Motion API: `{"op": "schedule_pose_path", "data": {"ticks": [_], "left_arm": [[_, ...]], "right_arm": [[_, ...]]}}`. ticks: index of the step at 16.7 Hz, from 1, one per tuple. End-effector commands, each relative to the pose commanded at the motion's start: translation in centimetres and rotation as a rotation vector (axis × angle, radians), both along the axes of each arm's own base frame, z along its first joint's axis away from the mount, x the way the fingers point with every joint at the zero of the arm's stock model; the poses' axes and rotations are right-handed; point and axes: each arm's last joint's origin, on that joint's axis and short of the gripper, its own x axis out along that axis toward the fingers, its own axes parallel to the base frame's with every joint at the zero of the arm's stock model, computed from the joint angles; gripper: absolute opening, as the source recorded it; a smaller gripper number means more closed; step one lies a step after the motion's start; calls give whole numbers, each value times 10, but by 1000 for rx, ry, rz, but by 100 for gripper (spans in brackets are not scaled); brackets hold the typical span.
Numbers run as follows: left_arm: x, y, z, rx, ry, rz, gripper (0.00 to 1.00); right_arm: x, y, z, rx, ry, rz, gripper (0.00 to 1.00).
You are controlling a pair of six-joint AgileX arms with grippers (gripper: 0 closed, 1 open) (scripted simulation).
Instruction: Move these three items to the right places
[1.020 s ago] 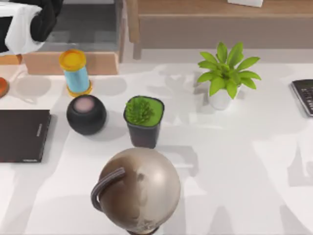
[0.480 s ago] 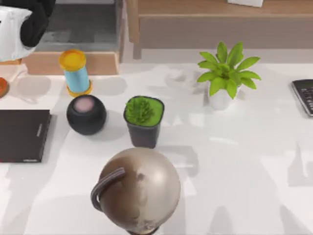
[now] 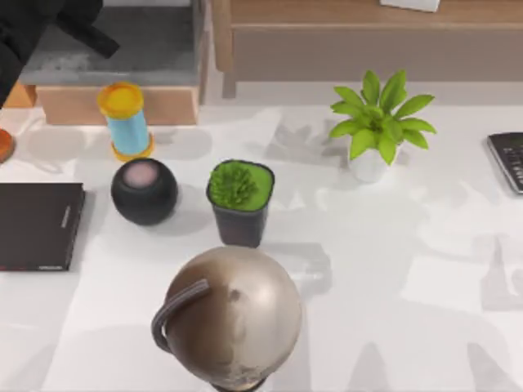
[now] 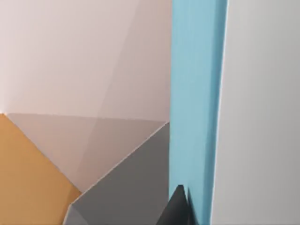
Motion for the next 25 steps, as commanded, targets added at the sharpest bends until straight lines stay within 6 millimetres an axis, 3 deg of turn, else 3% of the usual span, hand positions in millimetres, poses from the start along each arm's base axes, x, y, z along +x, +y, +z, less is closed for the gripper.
{"op": "schedule_pose_path", "data": {"ticks": [3,8,12,16,25], "left_arm": [[-38,25,-40,304,14,4,0],[-90,71,-132,698,245,17,0],[-116,98,-172,877,413,33,0],[-121,106,-185,937,485,24,0],[-118,105,-181,945,466,36,0]], "right_arm": [[0,0,0,0,0,0,100],[0,0,0,0,0,0,100],[0,0,0,0,0,0,100],[0,0,0,0,0,0,100],[0,0,0,0,0,0,100]]}}
